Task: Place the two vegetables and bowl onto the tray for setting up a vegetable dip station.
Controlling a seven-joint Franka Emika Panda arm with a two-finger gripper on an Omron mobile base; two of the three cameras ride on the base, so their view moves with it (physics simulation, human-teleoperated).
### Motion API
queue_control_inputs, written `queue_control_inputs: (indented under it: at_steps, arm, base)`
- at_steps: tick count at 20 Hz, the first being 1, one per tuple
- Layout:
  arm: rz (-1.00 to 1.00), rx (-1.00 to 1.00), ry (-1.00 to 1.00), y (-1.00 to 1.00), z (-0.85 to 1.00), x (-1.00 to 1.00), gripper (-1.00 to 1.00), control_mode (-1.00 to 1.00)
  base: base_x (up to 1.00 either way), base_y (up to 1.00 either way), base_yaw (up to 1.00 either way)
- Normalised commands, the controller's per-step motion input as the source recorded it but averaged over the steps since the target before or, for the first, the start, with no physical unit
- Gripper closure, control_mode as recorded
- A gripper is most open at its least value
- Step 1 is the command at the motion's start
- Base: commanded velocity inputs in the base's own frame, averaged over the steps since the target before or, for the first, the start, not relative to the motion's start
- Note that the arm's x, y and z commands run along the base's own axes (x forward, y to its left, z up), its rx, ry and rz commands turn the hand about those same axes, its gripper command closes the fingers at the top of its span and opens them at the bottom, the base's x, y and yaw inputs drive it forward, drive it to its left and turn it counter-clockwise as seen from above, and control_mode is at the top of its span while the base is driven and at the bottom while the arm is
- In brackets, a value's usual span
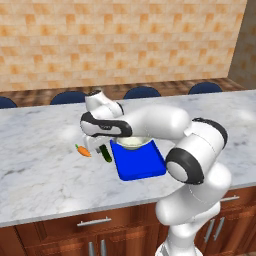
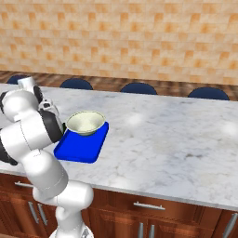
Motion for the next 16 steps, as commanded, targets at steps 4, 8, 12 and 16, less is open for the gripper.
queue_control_inputs:
  at_steps: [4, 8, 12, 16]
  arm:
    - [0.00, -0.04, -0.01, -0.10, -0.06, 0.00, -1.00, -1.00]
    - [0.00, -0.03, 0.00, -0.08, -0.08, 0.00, -1.00, -1.00]
    - [0.00, 0.00, 0.00, -0.03, -0.08, 0.00, -1.00, -1.00]
    - [0.00, 0.00, 0.00, -0.02, -0.09, 0.03, -1.00, -1.00]
  base:
    - [0.00, 0.00, 0.00]
    - [0.00, 0.00, 0.00]
    - [0.00, 0.00, 0.00]
    - [0.00, 0.00, 0.00]
